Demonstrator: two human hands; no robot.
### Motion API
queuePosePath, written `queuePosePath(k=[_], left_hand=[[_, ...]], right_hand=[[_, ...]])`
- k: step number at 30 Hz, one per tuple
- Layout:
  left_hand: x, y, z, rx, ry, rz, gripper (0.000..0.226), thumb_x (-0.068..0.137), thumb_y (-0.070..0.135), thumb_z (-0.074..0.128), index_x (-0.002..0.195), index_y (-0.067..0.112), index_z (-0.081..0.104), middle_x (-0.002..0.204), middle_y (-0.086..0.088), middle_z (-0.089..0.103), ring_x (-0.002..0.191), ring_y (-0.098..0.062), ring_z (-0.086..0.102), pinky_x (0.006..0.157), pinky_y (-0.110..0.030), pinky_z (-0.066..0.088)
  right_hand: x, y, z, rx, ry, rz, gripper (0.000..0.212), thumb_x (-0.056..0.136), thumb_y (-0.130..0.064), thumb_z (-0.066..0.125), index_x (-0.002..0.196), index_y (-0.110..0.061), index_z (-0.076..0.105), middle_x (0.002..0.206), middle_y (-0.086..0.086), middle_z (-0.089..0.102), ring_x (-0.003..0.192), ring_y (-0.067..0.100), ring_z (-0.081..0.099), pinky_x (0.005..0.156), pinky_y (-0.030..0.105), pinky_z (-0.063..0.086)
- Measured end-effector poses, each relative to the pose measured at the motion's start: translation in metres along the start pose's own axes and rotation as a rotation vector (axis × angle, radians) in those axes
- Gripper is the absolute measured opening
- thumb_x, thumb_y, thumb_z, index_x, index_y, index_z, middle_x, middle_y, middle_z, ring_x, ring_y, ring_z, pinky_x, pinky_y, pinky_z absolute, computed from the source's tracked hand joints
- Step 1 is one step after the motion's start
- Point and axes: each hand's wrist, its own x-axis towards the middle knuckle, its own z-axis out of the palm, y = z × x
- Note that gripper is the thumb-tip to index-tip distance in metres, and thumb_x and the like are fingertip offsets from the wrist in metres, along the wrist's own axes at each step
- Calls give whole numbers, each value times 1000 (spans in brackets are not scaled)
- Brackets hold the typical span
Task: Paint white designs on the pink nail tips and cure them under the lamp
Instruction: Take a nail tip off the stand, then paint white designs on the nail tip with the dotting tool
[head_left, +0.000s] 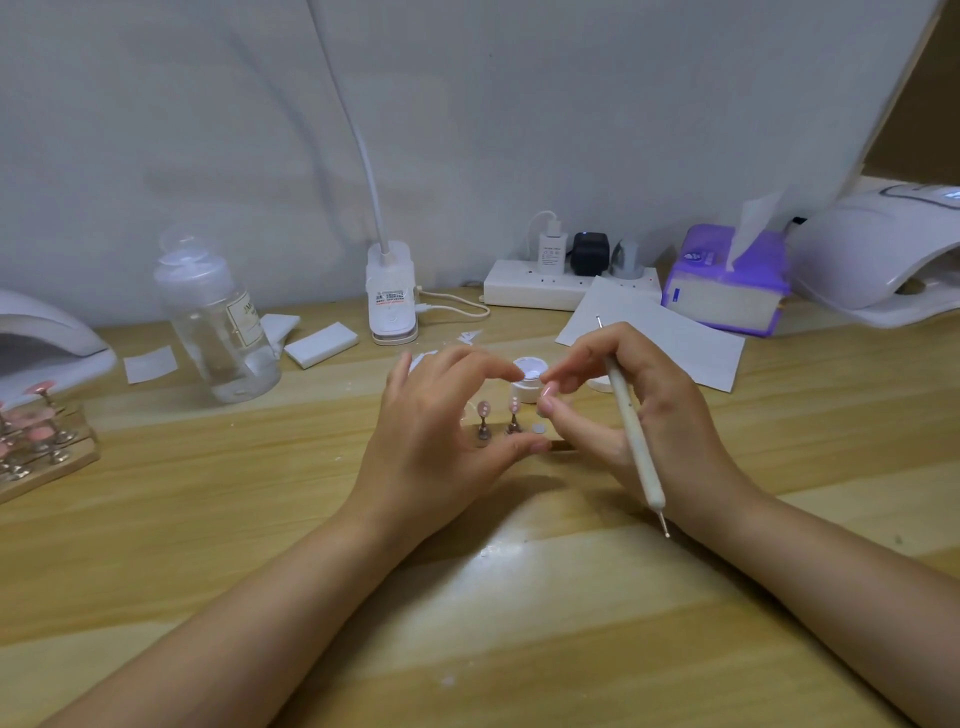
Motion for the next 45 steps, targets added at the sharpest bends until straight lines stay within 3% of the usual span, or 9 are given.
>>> queuePosePath(k=[3, 7, 13, 20, 25, 27, 33, 38, 45], left_hand=[[-2, 2, 1, 41, 13, 38, 42, 66, 50, 67, 89, 15, 65, 93, 7, 62, 91, -16, 59, 103, -53, 28], [-3, 4, 0, 112, 70, 114, 33, 73, 42, 59, 78, 11, 66, 77, 3, 65, 74, -17, 58, 99, -48, 29], [-4, 3, 1, 124, 130, 144, 23, 73, 32, 63, 73, 10, 64, 71, 10, 58, 72, -9, 49, 92, -41, 34], [-3, 2, 1, 41, 156, 152, 12, 76, 22, 59, 73, 11, 64, 74, 16, 52, 67, -6, 50, 80, -36, 41], [-5, 8, -1, -138, 142, 160, 5, 77, 6, 64, 75, 5, 69, 77, 1, 66, 67, -11, 58, 67, -18, 46], [-8, 12, 0, -289, 113, 113, 8, 76, 1, 65, 80, 5, 71, 80, -5, 67, 69, -14, 62, 65, -22, 52], [-14, 19, 0, -532, -158, -161, 17, 84, 3, 63, 83, 16, 74, 79, 3, 63, 66, -6, 58, 50, -37, 51], [-13, 16, 3, -521, -238, -149, 10, 83, 1, 62, 77, 2, 69, 82, 3, 65, 69, 2, 62, 57, -9, 45], [-11, 11, 7, -479, -202, -102, 22, 83, -3, 61, 74, 16, 68, 84, -3, 71, 80, -7, 65, 64, -8, 46]], right_hand=[[-2, -2, 2, 109, 38, 24, 31, 74, 0, 73, 84, -21, 52, 81, -8, 64, 75, 3, 64, 72, 18, 50], [-4, -6, 7, 183, 29, 70, 28, 72, -10, 71, 83, -27, 51, 83, -6, 66, 78, 12, 66, 69, 50, 55], [-7, -8, 10, 225, 30, 97, 30, 70, -13, 72, 81, -33, 52, 83, -4, 67, 78, 13, 68, 74, 56, 52], [-8, -9, 9, 188, 44, 102, 32, 70, -12, 78, 82, -28, 53, 84, -3, 66, 80, 10, 67, 79, 42, 54], [-3, -8, 7, 263, 182, 152, 14, 78, -30, 68, 79, -27, 55, 71, -5, 65, 67, 3, 62, 60, 15, 50], [0, -7, 4, 293, 240, 179, 11, 80, -33, 60, 79, -22, 59, 63, -6, 64, 57, 0, 57, 55, 10, 45], [5, 1, 0, 347, 386, 445, 39, 81, -55, 43, 68, -35, 74, 42, -1, 55, 43, 5, 44, 45, 12, 39], [7, 1, -2, 391, 430, 523, 53, 92, -54, 33, 66, -34, 75, 38, -3, 49, 37, 4, 40, 39, 12, 36], [26, 6, -9, 398, 413, 487, 24, 90, -36, 54, 73, -24, 64, 46, -9, 55, 42, 0, 47, 46, 16, 46]])
